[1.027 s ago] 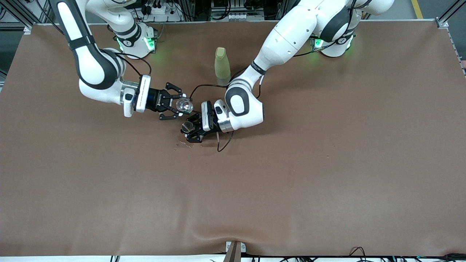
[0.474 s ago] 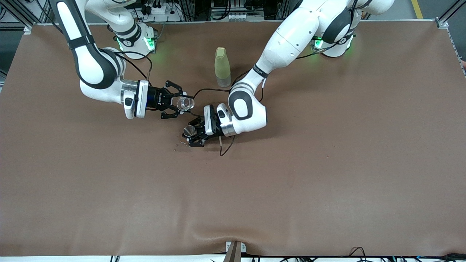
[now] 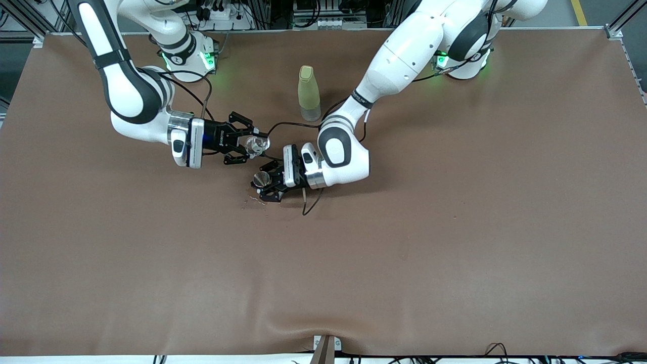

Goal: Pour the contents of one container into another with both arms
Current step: 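Tilt the jigger with the left gripper over the held beaker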

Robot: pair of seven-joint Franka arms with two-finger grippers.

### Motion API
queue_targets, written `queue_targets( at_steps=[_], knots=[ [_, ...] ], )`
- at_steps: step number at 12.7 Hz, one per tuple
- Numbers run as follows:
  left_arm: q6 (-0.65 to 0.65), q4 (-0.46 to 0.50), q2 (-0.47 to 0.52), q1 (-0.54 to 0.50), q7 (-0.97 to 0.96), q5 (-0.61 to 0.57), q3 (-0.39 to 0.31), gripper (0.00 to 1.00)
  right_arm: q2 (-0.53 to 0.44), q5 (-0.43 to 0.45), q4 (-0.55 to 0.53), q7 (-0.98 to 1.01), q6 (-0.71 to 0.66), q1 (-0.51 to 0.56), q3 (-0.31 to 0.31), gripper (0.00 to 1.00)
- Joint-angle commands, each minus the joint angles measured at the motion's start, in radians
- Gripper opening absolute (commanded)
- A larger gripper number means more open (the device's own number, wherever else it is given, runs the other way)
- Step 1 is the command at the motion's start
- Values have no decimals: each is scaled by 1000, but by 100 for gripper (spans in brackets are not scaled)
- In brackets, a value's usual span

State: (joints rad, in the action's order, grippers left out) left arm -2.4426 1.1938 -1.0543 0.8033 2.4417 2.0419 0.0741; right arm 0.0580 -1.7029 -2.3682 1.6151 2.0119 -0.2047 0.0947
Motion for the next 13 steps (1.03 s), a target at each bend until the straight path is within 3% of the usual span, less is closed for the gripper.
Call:
queue_targets(
  at_steps=[1, 4, 13],
  knots=[
    [37, 19, 5, -10, 14, 24, 4, 0, -27, -23, -23, -55, -31, 24, -1, 28],
    [73, 65, 26, -19, 11, 20, 4, 0, -27, -23, -23, -132, -58, 28, -3, 28],
    [120, 84, 40, -26, 14, 14, 3, 0, 6, -23, 7, -265, -53, 24, -3, 28]
  ],
)
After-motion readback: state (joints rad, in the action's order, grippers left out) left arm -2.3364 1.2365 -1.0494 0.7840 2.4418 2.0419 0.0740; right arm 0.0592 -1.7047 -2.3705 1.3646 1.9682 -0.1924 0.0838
